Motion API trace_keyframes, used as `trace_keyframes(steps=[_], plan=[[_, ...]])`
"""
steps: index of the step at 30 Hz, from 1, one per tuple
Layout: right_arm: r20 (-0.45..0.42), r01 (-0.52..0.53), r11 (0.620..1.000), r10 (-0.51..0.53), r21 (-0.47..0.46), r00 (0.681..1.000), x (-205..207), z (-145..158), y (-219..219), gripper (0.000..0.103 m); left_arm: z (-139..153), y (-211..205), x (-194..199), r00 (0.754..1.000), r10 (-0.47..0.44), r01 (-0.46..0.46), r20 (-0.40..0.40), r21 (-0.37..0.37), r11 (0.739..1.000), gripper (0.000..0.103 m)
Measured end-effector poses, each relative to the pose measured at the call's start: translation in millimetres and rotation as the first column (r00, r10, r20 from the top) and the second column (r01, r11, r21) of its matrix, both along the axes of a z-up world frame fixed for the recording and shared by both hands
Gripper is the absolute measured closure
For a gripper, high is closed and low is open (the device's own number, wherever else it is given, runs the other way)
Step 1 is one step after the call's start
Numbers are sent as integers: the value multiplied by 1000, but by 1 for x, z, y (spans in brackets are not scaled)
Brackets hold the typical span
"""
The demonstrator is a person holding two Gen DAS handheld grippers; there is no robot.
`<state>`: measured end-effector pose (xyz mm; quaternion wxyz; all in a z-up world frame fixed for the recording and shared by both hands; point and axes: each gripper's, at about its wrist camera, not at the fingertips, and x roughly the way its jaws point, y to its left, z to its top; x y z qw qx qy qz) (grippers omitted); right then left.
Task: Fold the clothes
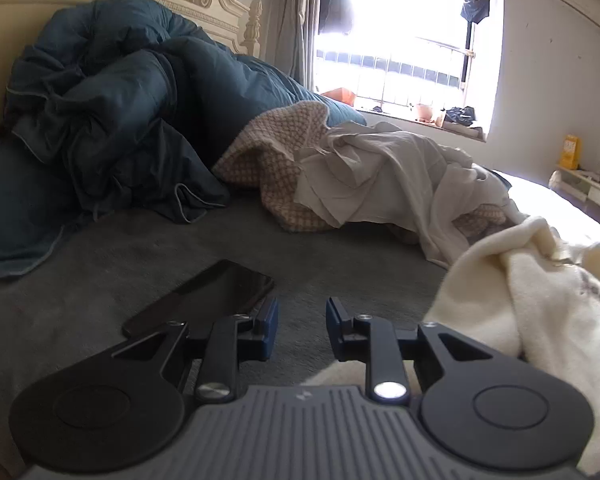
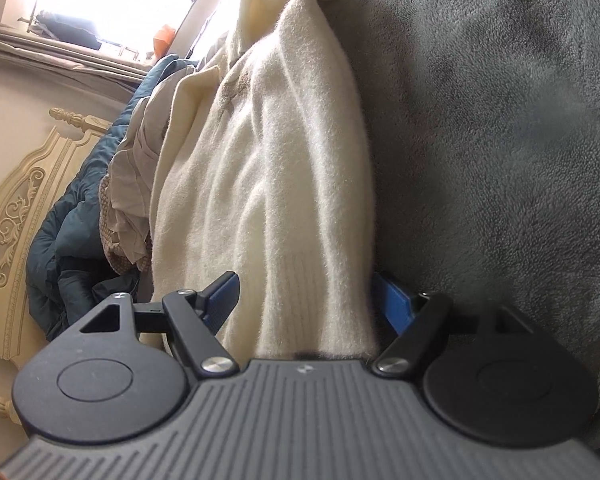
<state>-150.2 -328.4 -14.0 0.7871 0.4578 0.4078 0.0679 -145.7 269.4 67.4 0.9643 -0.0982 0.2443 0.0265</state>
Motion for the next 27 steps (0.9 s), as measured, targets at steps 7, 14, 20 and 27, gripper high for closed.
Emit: trace_keyframes(steps=[7, 14, 20, 27], plan=[[12, 1, 1000, -1, -14, 1000, 2, -3, 1, 28, -23, -63, -30, 915, -403, 383, 18, -350, 855, 46], [57, -25, 992, 32, -123, 998, 1, 0, 16, 50, -66, -124, -13, 885, -448, 379, -126, -365, 850, 50], [113, -74, 971, 101, -226, 988, -2, 4, 20, 90, -77, -134, -6, 899, -412, 327, -147, -399, 857, 93], [219, -32, 979, 77, -203, 973, -23, 39, -18, 94, -51, -137, -30, 888, -456, 382, -62, -455, 805, 95]])
